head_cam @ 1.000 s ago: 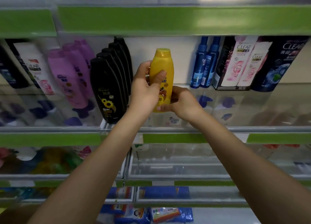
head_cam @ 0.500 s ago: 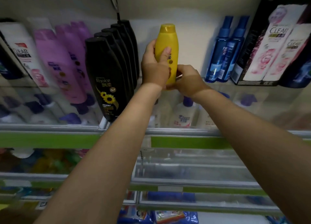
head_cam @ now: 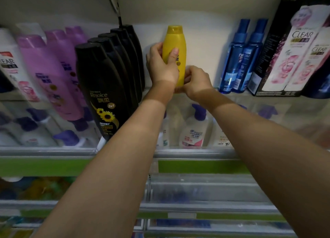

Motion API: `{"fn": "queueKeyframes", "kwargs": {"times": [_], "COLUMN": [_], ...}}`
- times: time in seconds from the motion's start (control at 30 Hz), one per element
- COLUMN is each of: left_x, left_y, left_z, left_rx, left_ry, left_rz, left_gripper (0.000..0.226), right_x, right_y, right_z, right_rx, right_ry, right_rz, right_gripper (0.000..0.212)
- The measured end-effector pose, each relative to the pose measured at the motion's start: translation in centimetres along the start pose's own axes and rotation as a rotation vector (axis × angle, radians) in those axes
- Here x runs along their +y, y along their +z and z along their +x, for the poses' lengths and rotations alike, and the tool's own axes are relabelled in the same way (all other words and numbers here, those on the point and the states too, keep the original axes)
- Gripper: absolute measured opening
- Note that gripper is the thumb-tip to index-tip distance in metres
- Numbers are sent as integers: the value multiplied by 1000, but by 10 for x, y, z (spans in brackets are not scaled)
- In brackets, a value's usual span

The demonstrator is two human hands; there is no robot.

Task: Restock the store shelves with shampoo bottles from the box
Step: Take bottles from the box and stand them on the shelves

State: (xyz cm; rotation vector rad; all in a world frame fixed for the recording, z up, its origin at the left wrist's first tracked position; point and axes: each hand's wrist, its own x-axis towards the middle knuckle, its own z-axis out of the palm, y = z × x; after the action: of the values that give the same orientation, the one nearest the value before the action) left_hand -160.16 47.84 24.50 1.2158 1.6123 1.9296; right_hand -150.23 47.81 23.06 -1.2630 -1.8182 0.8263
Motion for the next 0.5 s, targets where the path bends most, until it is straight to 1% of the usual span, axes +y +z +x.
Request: {"fn": "queueKeyframes", "kwargs": {"times": [0.07,0.17,0.23,0.37,0.5], "left_x": [1,0,1,3,2], "left_y": [1,3,4,4,2], "left_z": [2,2,2,0,0], "left_rx": [26,60,81,125,109], "left_ry": [-4,3,21,35,-3], "left_rz": [-21,-14,16,47,36], "left_gripper": [33,27,24,27,31], "right_x": [-1,-2,-2,-3,-3], "right_y": [-1,-2,-2,0,2], "right_z": [2,3,5,7,6], "right_rx": [2,-9,3,44,58], "right_ry": [-8,-10,1,11,31], "right_rz": [-9,-54,-92,-179,-221], "right_gripper": [38,42,40,36,30]}}
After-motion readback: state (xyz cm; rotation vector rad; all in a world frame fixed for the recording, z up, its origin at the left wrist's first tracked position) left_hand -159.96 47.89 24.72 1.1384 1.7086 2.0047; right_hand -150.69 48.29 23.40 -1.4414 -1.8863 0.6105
